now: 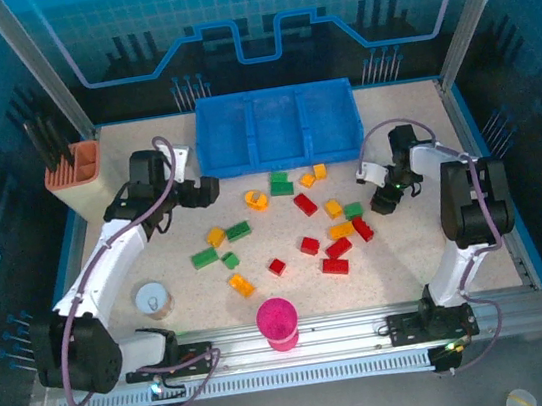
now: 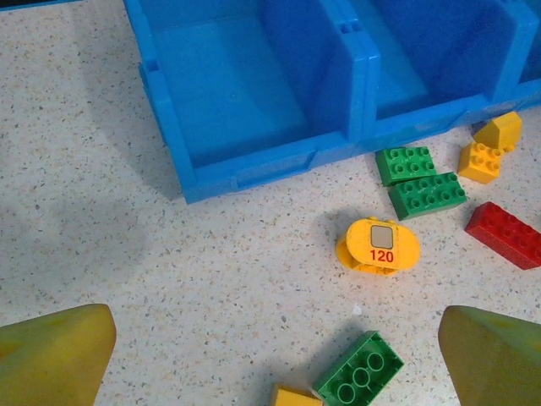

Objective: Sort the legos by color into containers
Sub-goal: Pick up the lego from the middle-right of the table.

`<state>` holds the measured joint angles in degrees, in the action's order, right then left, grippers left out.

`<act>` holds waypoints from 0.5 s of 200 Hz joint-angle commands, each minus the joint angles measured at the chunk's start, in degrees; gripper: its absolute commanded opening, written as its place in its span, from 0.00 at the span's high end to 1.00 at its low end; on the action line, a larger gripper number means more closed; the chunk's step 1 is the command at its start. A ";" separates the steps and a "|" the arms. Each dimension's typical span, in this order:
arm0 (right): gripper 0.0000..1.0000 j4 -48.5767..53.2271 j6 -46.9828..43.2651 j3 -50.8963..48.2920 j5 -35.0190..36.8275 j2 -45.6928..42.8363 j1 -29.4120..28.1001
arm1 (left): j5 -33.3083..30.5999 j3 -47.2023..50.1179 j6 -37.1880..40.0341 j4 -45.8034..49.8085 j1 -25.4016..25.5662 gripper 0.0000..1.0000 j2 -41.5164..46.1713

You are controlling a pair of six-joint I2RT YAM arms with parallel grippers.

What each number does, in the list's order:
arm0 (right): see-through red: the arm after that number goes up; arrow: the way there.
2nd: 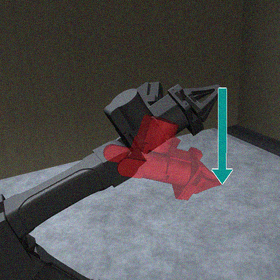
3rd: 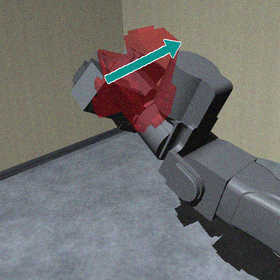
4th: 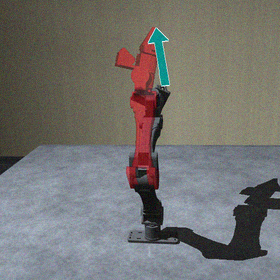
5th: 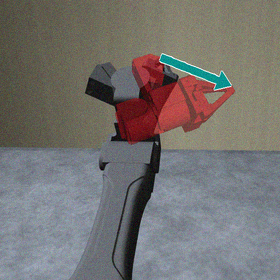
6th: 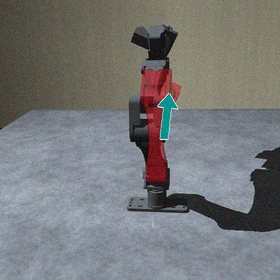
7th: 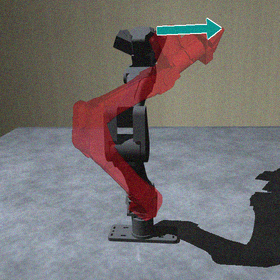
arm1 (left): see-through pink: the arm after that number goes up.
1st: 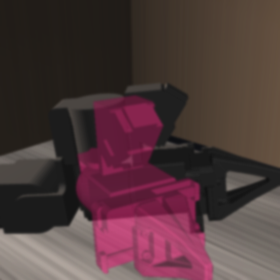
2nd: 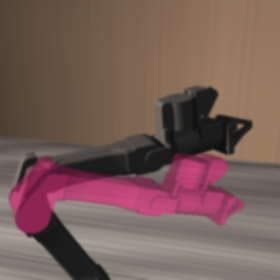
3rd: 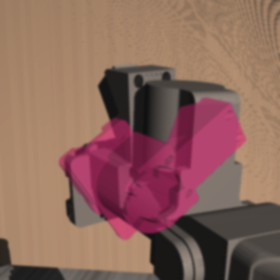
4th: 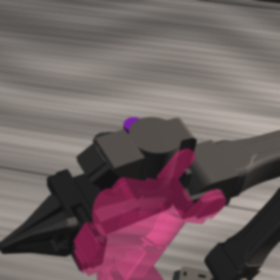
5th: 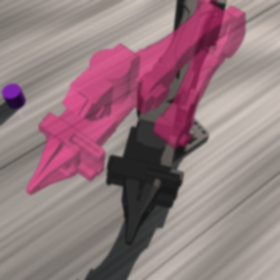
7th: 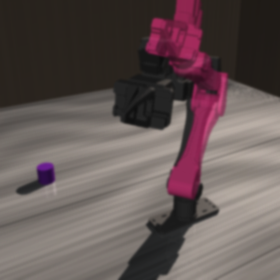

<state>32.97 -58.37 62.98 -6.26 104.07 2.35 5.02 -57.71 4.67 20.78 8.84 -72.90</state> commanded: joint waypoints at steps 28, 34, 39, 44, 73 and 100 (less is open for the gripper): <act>0.62 -1.83 -1.08 -0.68 3.79 1.85 0.67 | 1.09 -2.14 1.12 1.42 -0.14 0.01 -0.23; 0.66 -1.54 -0.63 -0.37 3.88 1.49 0.64 | 1.00 -2.20 1.21 1.37 -0.14 0.01 -0.14; 0.68 -1.37 -0.17 -0.08 3.93 0.99 0.55 | 0.92 -2.23 1.27 1.38 -0.14 0.01 -0.13; 0.70 -1.48 0.44 0.18 4.04 0.29 0.47 | 0.80 -2.26 1.31 1.46 -0.13 0.01 -0.05; 0.73 1.62 5.55 4.23 2.35 -5.21 -0.46 | 0.70 -2.64 1.56 1.48 -0.14 0.01 0.26; 0.74 5.45 9.21 10.51 2.76 -8.62 -2.91 | 1.11 -2.54 1.48 1.59 -0.14 0.01 0.63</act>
<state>36.18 -53.69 66.87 -4.36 100.95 1.78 5.02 -58.46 5.02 21.23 8.84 -73.10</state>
